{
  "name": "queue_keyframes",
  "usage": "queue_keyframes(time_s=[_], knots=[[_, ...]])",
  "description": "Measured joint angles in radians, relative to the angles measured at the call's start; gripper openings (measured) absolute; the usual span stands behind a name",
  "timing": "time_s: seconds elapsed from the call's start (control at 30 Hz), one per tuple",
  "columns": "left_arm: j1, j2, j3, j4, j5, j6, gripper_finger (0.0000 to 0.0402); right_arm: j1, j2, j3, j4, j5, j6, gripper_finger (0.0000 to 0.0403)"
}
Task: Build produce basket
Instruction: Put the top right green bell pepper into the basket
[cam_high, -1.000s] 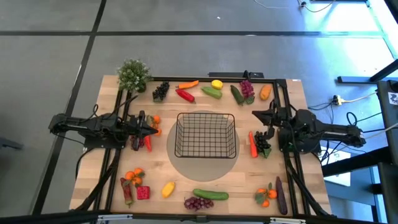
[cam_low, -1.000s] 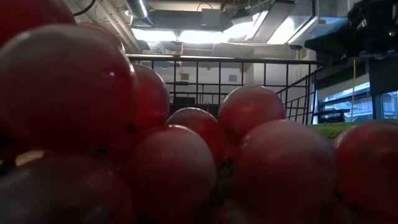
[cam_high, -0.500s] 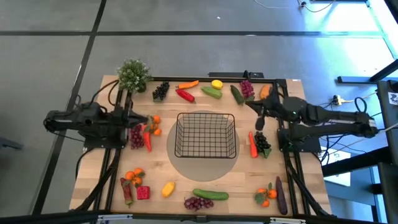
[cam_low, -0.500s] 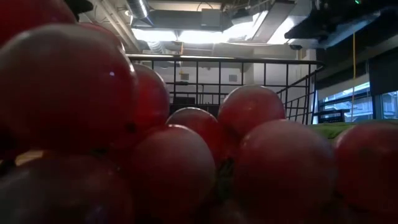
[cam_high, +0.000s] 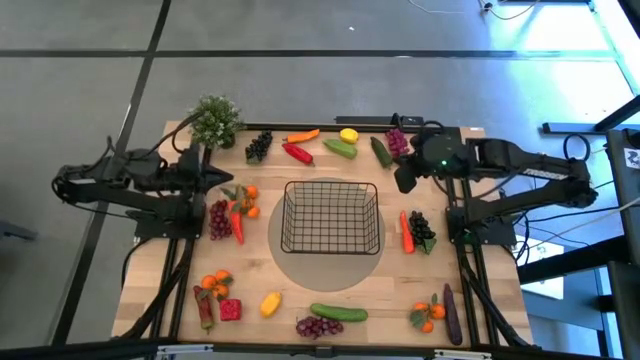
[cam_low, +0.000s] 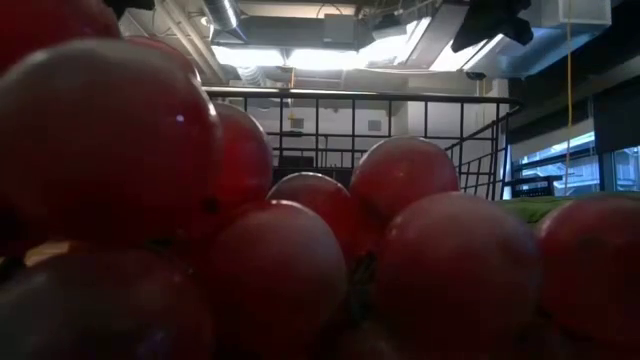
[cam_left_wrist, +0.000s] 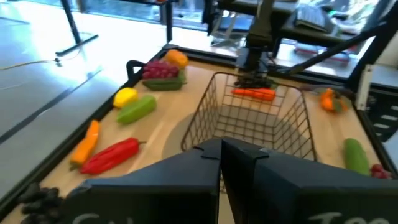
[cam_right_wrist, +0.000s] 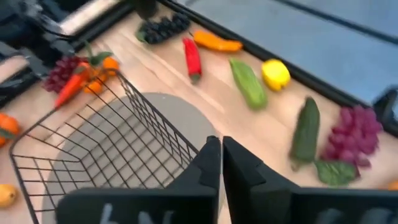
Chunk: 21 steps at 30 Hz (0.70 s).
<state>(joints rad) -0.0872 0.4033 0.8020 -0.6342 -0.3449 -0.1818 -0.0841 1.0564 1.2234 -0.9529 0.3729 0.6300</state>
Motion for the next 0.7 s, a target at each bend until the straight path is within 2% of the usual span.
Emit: queue_keyframes(time_s=[0.17, 0.33, 0.47, 0.57, 0.7], knots=[[0.000, 0.002, 0.003, -0.023, -0.006, -0.042, 0.0000, 0.000, 0.075, 0.067, -0.096, -0.005, 0.022, 0.0056], [0.000, 0.002, 0.003, -0.042, -0.006, -0.122, 0.0000, -0.008, 0.122, 0.094, -0.109, -0.081, 0.060, 0.0124], [0.000, 0.002, 0.003, -0.042, -0.006, -0.150, 0.0000, -0.044, 0.150, 0.107, -0.162, -0.216, 0.245, 0.0171], [0.000, 0.002, 0.003, -0.042, -0.006, -0.151, 0.0000, -0.058, 0.170, 0.107, -0.239, -0.336, 0.360, 0.0191], [0.000, 0.002, 0.003, -0.041, -0.006, -0.150, 0.0000, -0.058, 0.220, 0.107, -0.357, -0.360, 0.544, 0.0197]])
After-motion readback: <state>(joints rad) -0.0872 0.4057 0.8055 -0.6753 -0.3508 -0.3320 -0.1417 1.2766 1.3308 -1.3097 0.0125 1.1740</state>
